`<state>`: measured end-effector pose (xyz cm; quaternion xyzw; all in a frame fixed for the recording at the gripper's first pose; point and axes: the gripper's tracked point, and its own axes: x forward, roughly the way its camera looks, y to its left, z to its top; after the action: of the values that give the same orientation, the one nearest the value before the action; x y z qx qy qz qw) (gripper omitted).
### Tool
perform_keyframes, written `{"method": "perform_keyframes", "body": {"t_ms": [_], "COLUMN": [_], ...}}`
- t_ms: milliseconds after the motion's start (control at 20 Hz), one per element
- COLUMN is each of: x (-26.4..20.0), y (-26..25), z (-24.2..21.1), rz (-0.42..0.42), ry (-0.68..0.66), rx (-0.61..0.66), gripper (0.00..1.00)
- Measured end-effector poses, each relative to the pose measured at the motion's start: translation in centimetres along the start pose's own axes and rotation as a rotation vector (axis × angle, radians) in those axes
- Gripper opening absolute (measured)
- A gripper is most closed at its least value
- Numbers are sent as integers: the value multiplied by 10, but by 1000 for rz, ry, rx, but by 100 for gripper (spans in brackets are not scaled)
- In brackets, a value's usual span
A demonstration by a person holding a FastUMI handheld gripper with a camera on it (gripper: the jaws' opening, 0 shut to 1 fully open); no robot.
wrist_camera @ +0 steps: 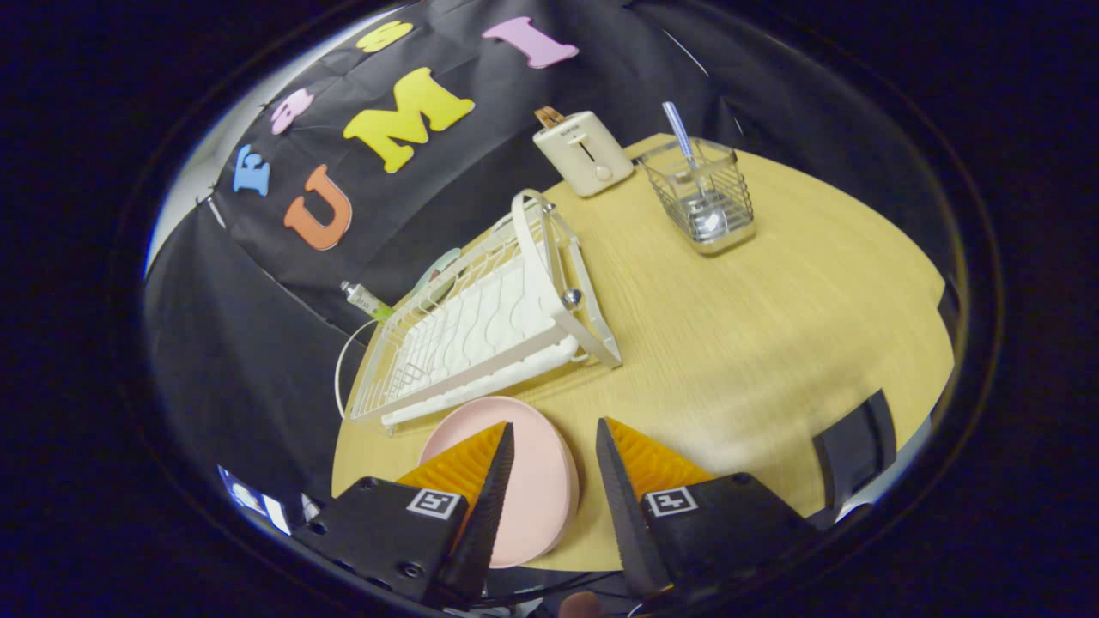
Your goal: Take the plate from the dish rack, then take the spoon from the basket and place it into the plate.
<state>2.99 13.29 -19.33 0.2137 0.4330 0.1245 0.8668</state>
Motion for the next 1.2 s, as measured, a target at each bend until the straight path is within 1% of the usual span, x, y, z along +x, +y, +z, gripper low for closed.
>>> {"method": "perform_keyframes", "body": {"t_ms": [100,350,450,500,650,850,1050,1200], "x": [-18,-61,-70,-79,-87,-85,-55,-15], "y": [-3,-18,-32,-31,-44,-69,-92,-104], "z": [15,63,80,88,106,158,215,246], "rz": [-46,-175,-233,-249,-262,-273,-266,-243], "ry": [-90,-343,-419,-443,-476,-508,-502,-457], "rx": [-111,-328,-375,-380,-368,-348,-330,-299], "gripper": [73,80,99,100,100,100,100,100]}}
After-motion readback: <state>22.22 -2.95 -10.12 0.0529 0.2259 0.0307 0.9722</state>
